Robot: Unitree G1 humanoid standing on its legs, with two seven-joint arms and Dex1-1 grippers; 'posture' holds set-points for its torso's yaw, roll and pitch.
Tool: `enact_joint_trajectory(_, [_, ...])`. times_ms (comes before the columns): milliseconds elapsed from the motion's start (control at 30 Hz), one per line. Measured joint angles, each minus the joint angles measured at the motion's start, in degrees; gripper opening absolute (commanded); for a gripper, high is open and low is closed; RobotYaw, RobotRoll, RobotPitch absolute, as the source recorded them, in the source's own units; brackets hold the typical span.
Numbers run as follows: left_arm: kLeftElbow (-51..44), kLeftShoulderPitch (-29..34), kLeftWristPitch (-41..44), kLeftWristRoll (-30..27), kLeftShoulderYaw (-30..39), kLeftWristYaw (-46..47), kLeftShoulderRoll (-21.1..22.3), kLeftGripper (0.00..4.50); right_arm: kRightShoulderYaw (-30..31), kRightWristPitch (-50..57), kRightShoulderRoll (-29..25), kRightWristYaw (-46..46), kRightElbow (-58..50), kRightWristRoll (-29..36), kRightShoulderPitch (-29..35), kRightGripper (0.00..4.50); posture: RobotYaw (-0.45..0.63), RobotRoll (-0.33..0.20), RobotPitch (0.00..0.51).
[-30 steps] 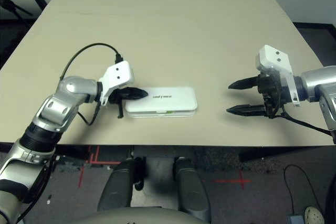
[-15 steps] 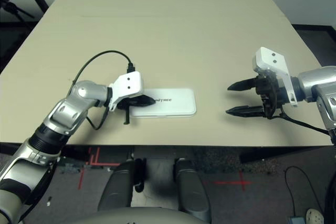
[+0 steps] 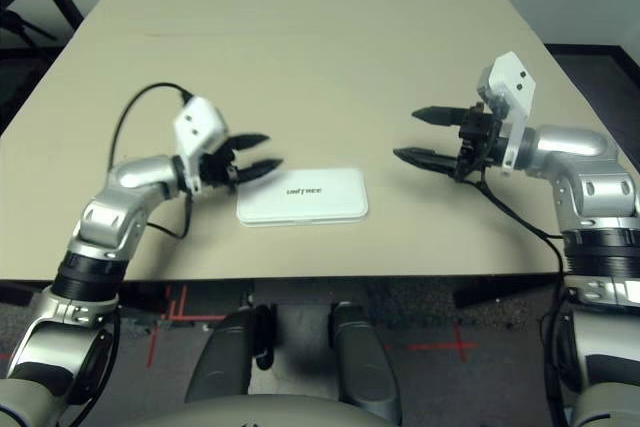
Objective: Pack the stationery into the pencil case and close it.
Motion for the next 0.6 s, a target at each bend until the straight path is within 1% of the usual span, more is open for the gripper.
enact_joint_trajectory(67, [2.9, -0.7, -1.5, -0.5, 4.4, 2.8, 0.5, 4.46, -0.6, -2.7, 1.0, -3.7, 3.3, -0.9, -0.9, 4.5, 0.03, 0.0, 0.18])
enact_joint_trajectory(133, [6.5, -2.1, -3.7, -0.9, 8.1, 5.4, 1.8, 4.46, -2.1, -6.5, 2.6, -8.9, 8.1, -2.1, -3.1, 4.5, 0.03, 0.0, 0.179])
enact_joint_trajectory(233, [10.9, -3.9, -7.0, -1.1, 12.0, 8.2, 3.7, 4.46, -3.6, -12.3, 3.5, -16.3, 14.8, -4.3, -6.4, 4.5, 0.03, 0.0, 0.175])
enact_joint_trajectory(367, [16.8, -4.7, -12.1, -0.5, 13.6, 10.0, 6.1, 4.46, -4.8, -19.4, 3.9, -25.6, 23.1, -7.2, -9.5, 4.5, 0.03, 0.0, 0.171])
enact_joint_trajectory(467, [21.4, -4.9, -15.7, -0.3, 14.6, 11.9, 6.8, 4.46, -5.4, -22.7, 4.2, -30.7, 27.6, -8.2, -10.7, 4.5, 0.03, 0.0, 0.17])
enact_joint_trajectory(600, [24.8, -5.2, -19.4, -0.3, 16.5, 14.6, 7.0, 4.46, -6.6, -25.4, 4.1, -35.5, 32.3, -9.3, -11.7, 4.5, 0.03, 0.0, 0.17])
